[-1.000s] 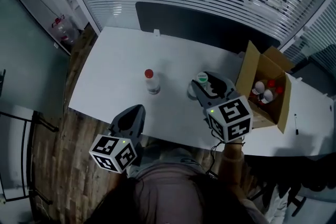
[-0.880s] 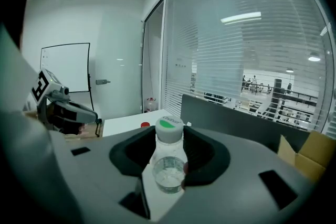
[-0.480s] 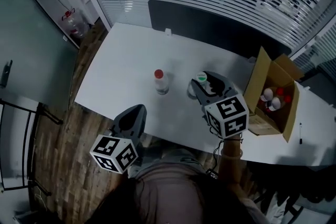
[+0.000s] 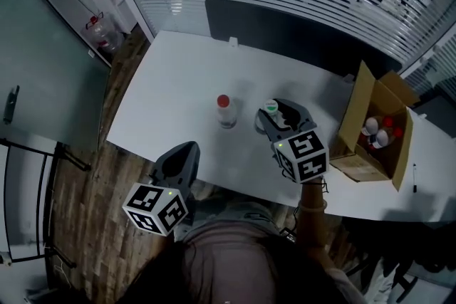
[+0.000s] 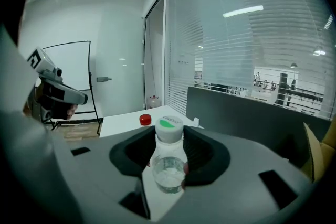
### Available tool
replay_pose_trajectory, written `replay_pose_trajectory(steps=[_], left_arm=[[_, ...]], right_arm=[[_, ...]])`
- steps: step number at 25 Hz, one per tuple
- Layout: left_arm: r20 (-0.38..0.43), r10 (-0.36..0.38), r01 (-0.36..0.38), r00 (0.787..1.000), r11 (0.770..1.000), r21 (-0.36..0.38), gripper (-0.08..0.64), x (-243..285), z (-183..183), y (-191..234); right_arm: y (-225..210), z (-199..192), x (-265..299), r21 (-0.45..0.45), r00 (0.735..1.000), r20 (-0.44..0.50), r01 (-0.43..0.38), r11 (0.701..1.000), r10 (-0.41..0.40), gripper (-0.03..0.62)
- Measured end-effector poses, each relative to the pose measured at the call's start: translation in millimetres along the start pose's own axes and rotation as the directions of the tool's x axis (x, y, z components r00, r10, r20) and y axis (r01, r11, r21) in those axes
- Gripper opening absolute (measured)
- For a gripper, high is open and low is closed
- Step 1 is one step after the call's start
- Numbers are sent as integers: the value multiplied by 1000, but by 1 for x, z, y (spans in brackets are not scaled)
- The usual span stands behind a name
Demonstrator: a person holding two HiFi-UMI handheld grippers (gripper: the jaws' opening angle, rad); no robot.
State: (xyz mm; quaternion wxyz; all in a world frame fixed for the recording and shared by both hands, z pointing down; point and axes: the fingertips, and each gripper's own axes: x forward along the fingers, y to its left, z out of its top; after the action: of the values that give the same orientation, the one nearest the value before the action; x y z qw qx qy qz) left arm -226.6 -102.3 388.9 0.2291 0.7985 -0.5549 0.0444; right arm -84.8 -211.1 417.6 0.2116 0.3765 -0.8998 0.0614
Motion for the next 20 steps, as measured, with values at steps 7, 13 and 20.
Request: replay_pose_trajectory(steps=[7,13,20], left_arm=[[-20,-21,21,1000,1000,21,8,3,1,9],[-37,-40,41,999,998,39,8,7,2,13],[-57,-53,55,997,997,51,8,12,0,16]], right_arm=[[-1,-18,17,29,1000,-6,24,999,-24,173],[-5,-35,28,34,998,-26,52,998,-51,172],[-6,-46,36,28,997,-43,67,997,-65,173]])
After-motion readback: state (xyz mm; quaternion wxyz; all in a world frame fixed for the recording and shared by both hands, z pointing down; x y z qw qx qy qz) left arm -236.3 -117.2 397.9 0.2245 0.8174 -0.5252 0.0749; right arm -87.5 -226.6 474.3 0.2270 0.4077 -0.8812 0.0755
